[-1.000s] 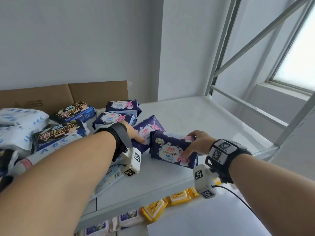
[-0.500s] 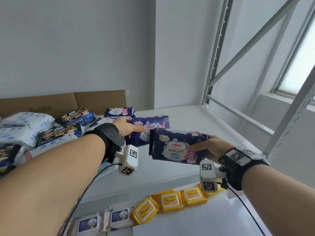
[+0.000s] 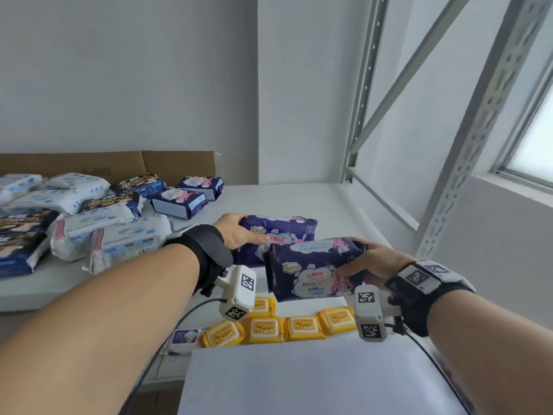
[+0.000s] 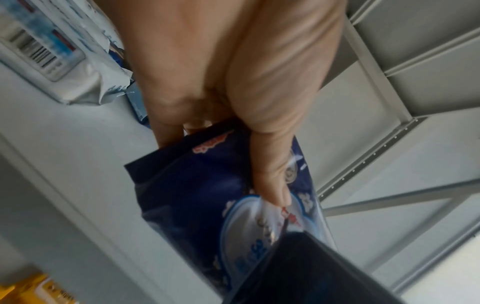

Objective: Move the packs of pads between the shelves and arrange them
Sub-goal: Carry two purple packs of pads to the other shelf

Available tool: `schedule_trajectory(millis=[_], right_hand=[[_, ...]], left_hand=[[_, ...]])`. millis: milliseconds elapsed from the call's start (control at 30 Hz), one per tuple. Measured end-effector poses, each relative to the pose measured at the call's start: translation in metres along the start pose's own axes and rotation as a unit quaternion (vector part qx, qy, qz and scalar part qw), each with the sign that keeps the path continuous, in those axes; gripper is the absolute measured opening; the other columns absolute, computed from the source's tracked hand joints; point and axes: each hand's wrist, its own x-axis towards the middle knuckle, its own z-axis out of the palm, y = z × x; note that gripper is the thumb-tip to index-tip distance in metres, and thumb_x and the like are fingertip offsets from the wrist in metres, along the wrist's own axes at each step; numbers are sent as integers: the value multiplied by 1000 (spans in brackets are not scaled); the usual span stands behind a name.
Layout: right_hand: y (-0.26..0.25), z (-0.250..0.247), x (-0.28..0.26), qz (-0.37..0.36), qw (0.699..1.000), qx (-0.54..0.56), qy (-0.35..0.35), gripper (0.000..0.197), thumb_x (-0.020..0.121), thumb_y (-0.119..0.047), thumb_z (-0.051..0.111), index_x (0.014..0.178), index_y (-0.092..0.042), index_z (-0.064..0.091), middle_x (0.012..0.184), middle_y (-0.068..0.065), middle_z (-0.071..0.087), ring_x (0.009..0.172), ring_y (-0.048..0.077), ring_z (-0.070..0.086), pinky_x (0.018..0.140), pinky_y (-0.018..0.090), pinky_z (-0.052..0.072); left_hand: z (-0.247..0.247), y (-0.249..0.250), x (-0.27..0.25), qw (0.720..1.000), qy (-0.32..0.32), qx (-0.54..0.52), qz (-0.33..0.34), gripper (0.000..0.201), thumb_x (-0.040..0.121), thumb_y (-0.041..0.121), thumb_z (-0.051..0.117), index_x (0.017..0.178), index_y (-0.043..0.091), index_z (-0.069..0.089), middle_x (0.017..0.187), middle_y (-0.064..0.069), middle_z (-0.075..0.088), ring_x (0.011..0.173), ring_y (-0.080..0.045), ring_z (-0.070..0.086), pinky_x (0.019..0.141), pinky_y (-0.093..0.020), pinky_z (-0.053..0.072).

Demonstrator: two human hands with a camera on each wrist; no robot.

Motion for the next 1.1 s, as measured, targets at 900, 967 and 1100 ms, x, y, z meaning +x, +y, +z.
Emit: schedule_trajectory(millis=[900, 967, 1100], right_hand=[[146, -201, -89, 157, 974, -125, 106, 54, 67, 19, 67, 106, -18, 60, 114, 16, 63, 107, 38, 60, 89, 56, 51], [161, -224, -78, 173, 970, -136, 106, 51, 68, 17, 67, 100, -21, 59, 110, 13, 63, 102, 34, 61, 85, 50, 54], [196, -256, -49, 191, 968, -130, 103, 51, 69, 16, 68, 95, -26, 58, 106, 8, 63, 94, 27, 62, 73, 39, 58]], left_hand=[[307, -43, 13, 982, -92, 160, -50, 68, 68, 18, 84, 127, 6, 51, 125, -9, 59, 109, -23, 57, 90, -24, 43], [339, -50, 30, 978, -97, 169, -76, 71, 69, 18, 83, 130, 7, 49, 128, -8, 56, 110, -21, 55, 92, -23, 41], [390, -74, 67, 974, -96, 165, -124, 75, 72, 14, 81, 136, 4, 42, 135, -10, 52, 120, -25, 53, 95, -24, 39]])
